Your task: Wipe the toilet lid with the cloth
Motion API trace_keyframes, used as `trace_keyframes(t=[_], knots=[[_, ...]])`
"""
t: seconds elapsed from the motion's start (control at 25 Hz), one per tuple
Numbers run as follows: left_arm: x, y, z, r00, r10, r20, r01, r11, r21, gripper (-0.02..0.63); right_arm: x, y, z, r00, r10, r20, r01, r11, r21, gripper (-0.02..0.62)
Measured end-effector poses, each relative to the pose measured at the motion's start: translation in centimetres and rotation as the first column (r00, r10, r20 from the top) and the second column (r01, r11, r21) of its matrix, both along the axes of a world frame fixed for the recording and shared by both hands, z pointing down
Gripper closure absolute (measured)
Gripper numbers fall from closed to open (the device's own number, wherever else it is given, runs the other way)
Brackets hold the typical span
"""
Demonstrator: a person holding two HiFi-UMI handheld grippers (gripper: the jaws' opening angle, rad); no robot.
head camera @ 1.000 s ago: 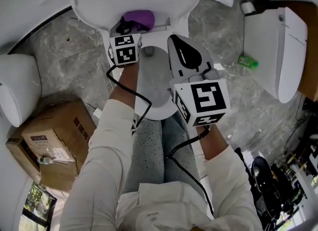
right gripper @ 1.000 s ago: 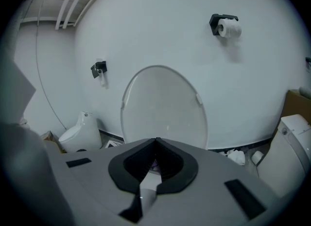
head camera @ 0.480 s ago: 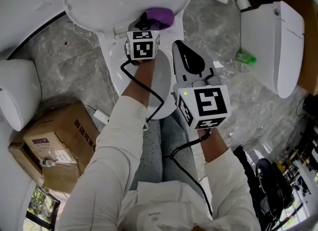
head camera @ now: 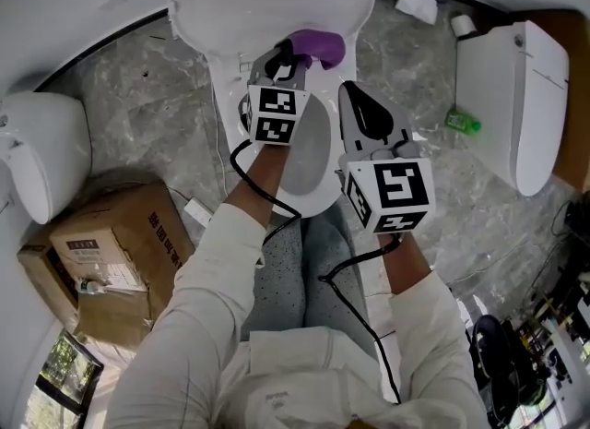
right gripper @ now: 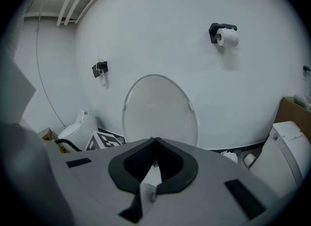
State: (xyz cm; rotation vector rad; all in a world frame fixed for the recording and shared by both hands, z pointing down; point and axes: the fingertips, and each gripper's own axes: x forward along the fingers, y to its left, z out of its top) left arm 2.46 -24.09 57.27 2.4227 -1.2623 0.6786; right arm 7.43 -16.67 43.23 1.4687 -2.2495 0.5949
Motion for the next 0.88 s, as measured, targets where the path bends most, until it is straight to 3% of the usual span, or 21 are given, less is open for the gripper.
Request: trace_keyframes(t=[0.32, 0.88], knots=[[-2.4, 1.9, -6.8, 0.999, 0.031, 0.033, -0.034, 0.992, 0.124, 0.552, -0.3, 0.5, -2.5, 1.0, -0.017, 0.0, 0.017, 1.0, 0.022, 0.58], [-7.4, 3.3, -20.8, 0.995, -0.079, -0.053, 0.091, 0.947, 0.308, 0.559, -1.4, -1.3, -7.0, 0.998, -0.06, 0.028, 0.057, 0.993, 0.099, 0.581]])
